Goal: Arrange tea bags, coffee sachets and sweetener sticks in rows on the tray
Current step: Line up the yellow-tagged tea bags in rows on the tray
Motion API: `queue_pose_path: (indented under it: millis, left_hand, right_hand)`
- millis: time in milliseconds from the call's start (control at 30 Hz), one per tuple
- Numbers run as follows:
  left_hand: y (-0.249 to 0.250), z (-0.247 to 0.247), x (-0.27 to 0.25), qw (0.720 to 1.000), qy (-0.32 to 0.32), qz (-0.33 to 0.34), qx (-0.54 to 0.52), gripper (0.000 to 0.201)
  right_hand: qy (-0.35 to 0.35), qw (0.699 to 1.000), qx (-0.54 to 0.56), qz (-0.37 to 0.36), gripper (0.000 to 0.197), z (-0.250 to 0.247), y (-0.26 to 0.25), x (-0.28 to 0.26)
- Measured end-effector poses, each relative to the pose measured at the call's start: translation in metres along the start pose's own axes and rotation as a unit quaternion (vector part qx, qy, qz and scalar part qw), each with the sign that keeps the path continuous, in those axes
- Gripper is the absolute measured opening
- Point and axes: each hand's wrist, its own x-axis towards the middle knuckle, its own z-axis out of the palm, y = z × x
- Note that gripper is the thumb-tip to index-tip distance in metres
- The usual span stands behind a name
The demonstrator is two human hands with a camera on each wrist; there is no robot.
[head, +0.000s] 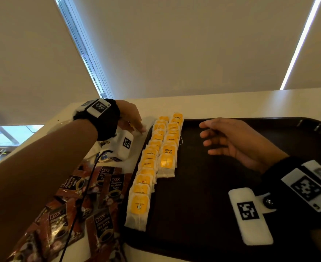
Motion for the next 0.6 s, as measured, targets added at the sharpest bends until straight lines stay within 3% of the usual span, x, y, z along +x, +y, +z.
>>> queue_pose_path:
  millis: [200,300,433,500,600]
  left_hand:
    - [-0.002,0.004,-0.013,0.994,0.038,0.029,-0.100,0.026]
    - [-0.001,-0.002,-0.027,0.985,0.100,0.108,-0.086,0.019]
    - [0.010,-0.011,-0.072,0.962,0.155,0.216,-0.066,0.031]
    - [0.016,-0.007,-0.105,0.952,0.125,0.275,-0.059,0.033]
    - [0.020,0.008,-0.149,0.940,0.022,0.339,-0.008,0.028]
  right_hand:
    - [-0.007,1.000,0.001,0.001,0.023,0.001,0.000,-0.002]
    - [-0.004,1.000,-0.003,0.006,0.023,0.000,0.000,-0.003]
    - [-0.003,1.000,-0.003,0.006,0.022,0.000,0.000,-0.004]
    - [0.004,1.000,-0.012,0.007,0.021,0.000,0.000,-0.002]
    - [0.022,0.999,-0.035,0.034,0.018,-0.002,0.001,0.001]
